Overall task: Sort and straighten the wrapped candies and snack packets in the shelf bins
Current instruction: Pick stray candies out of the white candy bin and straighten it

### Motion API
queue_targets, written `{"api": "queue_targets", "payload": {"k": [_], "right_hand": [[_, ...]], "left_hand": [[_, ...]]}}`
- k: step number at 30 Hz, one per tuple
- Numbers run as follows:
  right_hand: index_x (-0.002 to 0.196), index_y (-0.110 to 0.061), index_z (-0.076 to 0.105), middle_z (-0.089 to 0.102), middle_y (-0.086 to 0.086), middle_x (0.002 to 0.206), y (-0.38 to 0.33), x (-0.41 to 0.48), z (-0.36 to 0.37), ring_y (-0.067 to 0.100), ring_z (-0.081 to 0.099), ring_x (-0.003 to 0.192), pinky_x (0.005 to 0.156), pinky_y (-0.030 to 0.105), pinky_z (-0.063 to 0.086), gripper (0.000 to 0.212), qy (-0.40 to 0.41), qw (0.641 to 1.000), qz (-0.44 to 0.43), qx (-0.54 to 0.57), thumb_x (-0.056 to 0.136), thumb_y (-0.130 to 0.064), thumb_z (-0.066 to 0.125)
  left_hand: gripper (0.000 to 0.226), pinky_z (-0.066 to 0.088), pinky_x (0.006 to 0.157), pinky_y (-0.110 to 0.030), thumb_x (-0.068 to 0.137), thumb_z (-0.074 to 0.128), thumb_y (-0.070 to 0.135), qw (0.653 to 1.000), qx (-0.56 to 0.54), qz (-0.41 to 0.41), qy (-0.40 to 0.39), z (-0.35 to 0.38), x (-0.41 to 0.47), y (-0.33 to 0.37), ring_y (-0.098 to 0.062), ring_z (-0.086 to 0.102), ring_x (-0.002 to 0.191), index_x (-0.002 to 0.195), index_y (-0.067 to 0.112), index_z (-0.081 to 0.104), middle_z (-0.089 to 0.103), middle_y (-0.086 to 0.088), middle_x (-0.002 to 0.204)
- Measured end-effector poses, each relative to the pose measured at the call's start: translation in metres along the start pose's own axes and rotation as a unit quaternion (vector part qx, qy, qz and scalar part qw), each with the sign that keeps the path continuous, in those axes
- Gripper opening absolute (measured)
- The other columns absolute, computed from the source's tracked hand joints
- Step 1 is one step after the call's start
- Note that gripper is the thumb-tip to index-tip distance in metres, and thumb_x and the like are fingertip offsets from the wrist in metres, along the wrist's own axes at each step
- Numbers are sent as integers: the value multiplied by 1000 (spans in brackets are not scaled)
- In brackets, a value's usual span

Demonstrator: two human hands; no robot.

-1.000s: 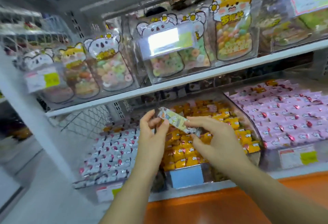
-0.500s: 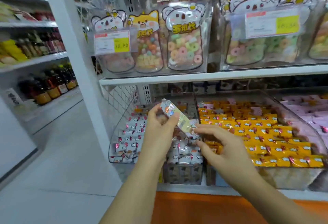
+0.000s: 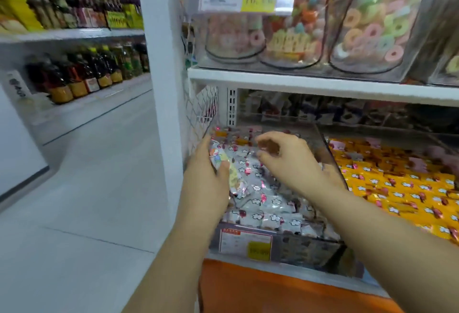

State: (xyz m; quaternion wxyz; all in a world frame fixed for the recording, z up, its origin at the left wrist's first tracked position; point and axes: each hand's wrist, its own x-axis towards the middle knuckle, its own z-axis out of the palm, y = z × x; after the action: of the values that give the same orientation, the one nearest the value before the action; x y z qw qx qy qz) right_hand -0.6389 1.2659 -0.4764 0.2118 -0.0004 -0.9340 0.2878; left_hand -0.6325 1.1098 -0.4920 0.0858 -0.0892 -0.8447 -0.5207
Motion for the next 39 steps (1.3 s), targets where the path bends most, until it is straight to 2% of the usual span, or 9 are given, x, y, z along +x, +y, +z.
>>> {"api": "queue_targets", "payload": {"k": [5, 15, 19, 25, 28, 30, 33, 36, 39], "right_hand": [[119, -14, 60, 66, 11, 109, 9, 42, 34, 28, 60, 99, 85, 36, 50, 30, -48, 992, 40, -109, 90, -21, 54], [116, -9, 61, 62, 14, 115, 17, 58, 57, 28, 59, 97, 80, 30, 47, 27, -59, 986, 43, -150, 97, -18, 44], [126, -13, 57, 61, 5, 124, 7, 51, 33, 20, 56, 108, 77, 20, 36, 32, -121, 986, 23, -112, 98, -23, 45], [112, -14, 67, 67, 3, 113, -6, 21, 7, 17, 61, 99, 85, 28, 43, 30, -178, 984, -11, 8, 96, -32, 49], [103, -7, 65, 67, 16, 95, -6, 8, -9, 31, 61, 87, 78, 39, 48, 26, -163, 983, -34, 74, 95, -28, 52], [109, -15, 65, 69, 8, 93, -5, 0, -22, 20, 64, 83, 78, 31, 51, 20, -134, 982, -30, 128, 91, -21, 59], [115, -21, 63, 69, -5, 100, 5, -9, -43, 8, 64, 91, 82, 22, 51, 29, -88, 988, -25, 123, 87, -18, 65], [120, -23, 62, 66, -8, 115, 24, -20, -67, 6, 59, 105, 91, 20, 43, 32, -11, 1000, -8, -13, 88, -26, 62], [130, -17, 55, 57, 0, 131, 50, -33, -85, 15, 53, 117, 93, 23, 39, 43, 26, 990, 73, -119, 89, -31, 60]], "left_hand": [[45, 23, 109, -26, 97, 47, 24, 994, 96, 55, -7, 5, 1, -9, -7, 23, 138, 140, 34, 39, 20, 5, 155], [38, 27, 104, -22, 98, 43, 29, 992, 106, 51, -39, 3, 2, -16, -6, 30, 135, 135, 30, 47, 24, 10, 153], [46, 36, 103, -31, 98, 40, 33, 991, 121, 38, -51, 5, 4, -11, -14, 37, 133, 143, 32, 32, 20, 4, 154], [70, 37, 104, -34, 91, 59, 30, 997, 30, 35, -58, 10, 6, -2, -16, 42, 129, 147, 34, 18, 37, 0, 147], [76, 50, 73, -12, 84, 67, 20, 997, -52, 38, -49, 15, 6, 4, -1, 59, 102, 145, 36, 23, 49, 10, 135], [77, 47, 60, -9, 84, 67, 13, 992, -102, 41, -66, 22, 6, 10, 4, 61, 91, 145, 35, 25, 53, 16, 126], [75, 50, 62, -10, 86, 65, 10, 980, -171, 35, -99, 36, 5, 25, 6, 63, 87, 144, 35, 24, 54, 21, 113], [73, 52, 68, -12, 89, 63, 12, 978, -175, 39, -106, 56, 6, 42, -2, 65, 90, 145, 33, 21, 57, 7, 118], [52, 55, 85, -32, 90, 59, 7, 976, -205, 22, -68, 79, 17, 55, -13, 65, 95, 131, 26, 35, 62, 4, 108]]}}
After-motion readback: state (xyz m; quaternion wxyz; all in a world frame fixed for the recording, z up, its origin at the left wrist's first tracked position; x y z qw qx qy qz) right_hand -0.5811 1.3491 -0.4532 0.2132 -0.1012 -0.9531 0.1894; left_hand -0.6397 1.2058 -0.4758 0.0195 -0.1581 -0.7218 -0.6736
